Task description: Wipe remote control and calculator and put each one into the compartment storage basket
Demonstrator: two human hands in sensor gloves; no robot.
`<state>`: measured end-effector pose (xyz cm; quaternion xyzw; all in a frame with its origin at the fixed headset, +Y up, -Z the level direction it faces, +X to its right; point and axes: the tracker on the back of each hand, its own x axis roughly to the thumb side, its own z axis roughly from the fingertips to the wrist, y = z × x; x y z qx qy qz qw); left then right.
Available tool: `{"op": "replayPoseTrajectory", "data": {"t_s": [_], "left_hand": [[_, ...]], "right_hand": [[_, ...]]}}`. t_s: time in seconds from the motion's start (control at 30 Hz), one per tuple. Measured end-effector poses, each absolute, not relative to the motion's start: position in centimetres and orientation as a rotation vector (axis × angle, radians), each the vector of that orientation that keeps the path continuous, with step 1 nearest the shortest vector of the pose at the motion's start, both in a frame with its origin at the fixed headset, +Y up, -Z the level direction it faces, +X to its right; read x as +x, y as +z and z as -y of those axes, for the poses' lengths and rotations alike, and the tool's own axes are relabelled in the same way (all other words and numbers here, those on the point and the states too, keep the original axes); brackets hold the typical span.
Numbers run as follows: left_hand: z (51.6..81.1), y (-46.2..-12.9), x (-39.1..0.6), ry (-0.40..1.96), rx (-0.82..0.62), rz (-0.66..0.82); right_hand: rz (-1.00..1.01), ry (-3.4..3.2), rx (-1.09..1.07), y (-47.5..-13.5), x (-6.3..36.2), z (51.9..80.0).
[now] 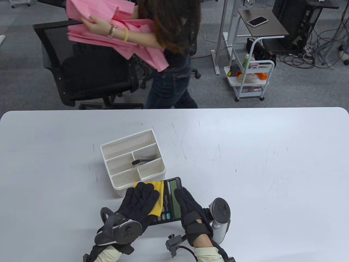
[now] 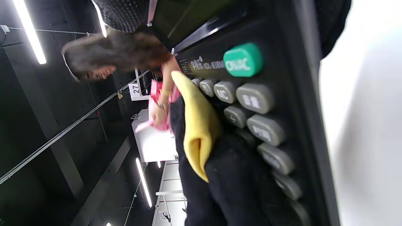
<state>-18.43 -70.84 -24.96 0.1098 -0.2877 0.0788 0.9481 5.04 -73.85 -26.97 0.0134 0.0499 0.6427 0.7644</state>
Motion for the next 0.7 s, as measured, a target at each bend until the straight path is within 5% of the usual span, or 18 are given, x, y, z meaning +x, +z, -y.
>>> {"op": "replayPoseTrajectory", "data": {"t_s": [0.47,0.7], "left_hand": [[71.2,-24.6,-17.4,0.133,0.211,0.619],[71.6,-24.0,-16.5,0.062,0.229,0.679]], "right_hand": [[0.158,1.175,-0.172,-26.5,7.8,74.2],[0.122,1.198,-0.166,-26.7,7.8,74.5]]}}
